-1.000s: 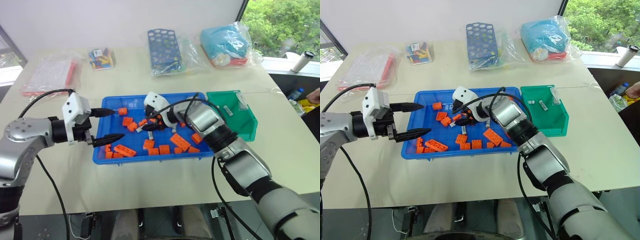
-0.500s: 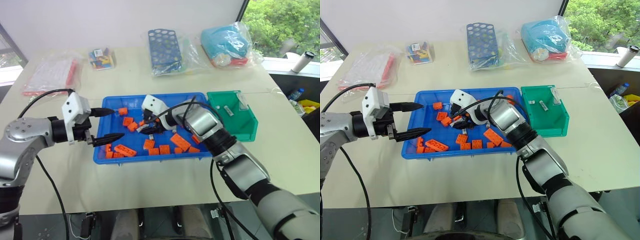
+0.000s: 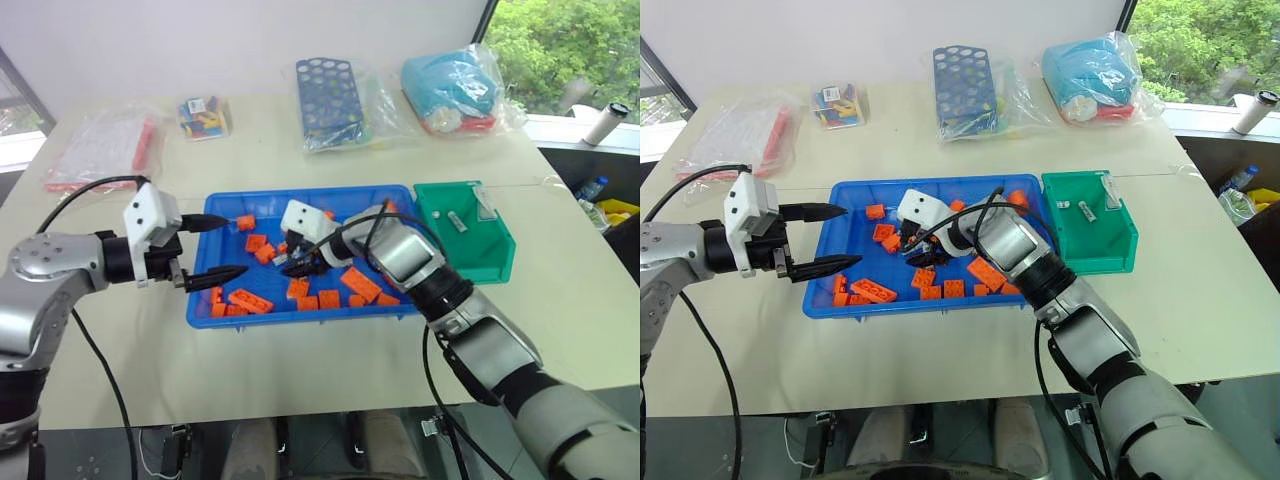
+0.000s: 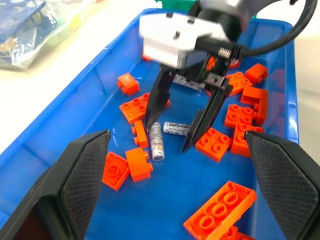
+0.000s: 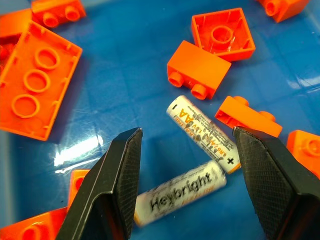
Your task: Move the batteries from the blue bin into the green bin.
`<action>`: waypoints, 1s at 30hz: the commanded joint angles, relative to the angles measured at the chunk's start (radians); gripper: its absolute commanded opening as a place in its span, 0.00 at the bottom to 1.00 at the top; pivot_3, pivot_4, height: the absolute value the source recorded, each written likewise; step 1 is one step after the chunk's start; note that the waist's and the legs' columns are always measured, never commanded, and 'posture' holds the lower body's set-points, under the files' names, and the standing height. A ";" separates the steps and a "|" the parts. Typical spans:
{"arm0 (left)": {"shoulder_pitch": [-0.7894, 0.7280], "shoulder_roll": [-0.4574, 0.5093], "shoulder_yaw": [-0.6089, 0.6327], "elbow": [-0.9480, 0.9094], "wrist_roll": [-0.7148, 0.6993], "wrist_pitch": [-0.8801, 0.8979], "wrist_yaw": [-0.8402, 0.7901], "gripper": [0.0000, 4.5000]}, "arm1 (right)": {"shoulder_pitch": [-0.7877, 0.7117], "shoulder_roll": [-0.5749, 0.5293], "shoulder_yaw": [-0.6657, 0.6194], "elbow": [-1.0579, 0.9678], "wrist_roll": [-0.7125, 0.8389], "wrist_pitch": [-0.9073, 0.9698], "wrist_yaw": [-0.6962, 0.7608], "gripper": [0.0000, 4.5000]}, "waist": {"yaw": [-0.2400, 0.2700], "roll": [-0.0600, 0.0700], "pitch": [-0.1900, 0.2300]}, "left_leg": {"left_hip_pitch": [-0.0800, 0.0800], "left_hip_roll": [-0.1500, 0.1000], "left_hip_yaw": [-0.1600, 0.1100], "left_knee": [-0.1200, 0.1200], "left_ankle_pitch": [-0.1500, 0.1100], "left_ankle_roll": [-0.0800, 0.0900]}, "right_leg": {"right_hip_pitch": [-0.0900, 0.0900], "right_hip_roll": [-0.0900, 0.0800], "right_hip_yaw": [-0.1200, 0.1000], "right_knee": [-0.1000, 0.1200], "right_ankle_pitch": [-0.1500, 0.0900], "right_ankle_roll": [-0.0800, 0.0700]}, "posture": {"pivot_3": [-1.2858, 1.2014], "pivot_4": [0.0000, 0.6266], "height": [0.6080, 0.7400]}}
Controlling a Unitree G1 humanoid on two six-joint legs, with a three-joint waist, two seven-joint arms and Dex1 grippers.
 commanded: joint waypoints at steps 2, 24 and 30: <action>-0.008 0.004 0.020 -0.019 0.000 -0.012 0.002 1.00 | -0.032 0.034 0.003 0.111 -0.034 -0.086 -0.009 0.65 | 0.000 0.000 0.000 | 0.000 0.000 0.000 0.000 0.000 0.000 | 0.000 0.000 0.000 0.000 0.000 0.000 | 0.52 0.24 0.98; 0.025 -0.026 -0.003 -0.043 -0.017 -0.002 0.004 1.00 | -0.048 -0.093 -0.297 -0.149 0.081 0.122 -0.013 0.02 | 0.008 0.000 0.000 | 0.000 0.001 0.000 0.000 0.000 0.000 | 0.001 0.000 0.000 0.000 0.000 0.000 | 0.52 0.24 0.98; 0.036 -0.043 -0.006 -0.037 -0.017 -0.006 -0.010 1.00 | 0.067 -0.394 -0.525 -0.341 0.148 0.330 -0.038 0.02 | 0.032 0.000 0.000 | 0.000 0.000 0.000 0.000 0.000 0.000 | 0.001 -0.002 0.000 -0.002 -0.001 -0.001 | 0.52 0.24 0.98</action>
